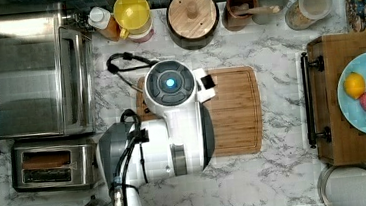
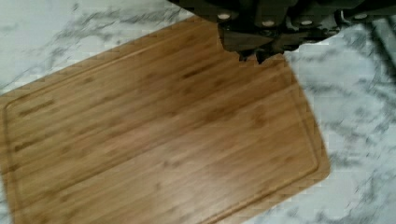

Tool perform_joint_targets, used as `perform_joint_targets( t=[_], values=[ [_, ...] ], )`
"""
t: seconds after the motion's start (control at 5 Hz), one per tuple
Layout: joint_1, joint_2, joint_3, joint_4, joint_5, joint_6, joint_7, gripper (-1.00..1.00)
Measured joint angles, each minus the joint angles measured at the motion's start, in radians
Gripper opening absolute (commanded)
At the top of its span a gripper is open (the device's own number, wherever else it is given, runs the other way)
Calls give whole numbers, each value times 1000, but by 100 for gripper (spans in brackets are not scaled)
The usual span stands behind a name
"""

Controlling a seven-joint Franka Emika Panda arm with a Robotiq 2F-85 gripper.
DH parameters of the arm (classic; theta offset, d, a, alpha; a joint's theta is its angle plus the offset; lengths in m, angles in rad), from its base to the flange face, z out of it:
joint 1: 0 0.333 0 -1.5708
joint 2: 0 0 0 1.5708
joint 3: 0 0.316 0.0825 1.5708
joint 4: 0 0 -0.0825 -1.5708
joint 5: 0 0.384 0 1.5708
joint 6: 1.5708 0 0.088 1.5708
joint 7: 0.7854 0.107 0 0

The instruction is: Turn on the toaster.

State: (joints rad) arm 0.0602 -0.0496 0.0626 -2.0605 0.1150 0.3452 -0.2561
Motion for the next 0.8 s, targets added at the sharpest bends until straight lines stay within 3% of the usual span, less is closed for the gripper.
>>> perform_joint_targets(
  t=[0.8],
  values=[
    [103, -66, 172, -61, 23, 21, -54, -100]
  ],
)
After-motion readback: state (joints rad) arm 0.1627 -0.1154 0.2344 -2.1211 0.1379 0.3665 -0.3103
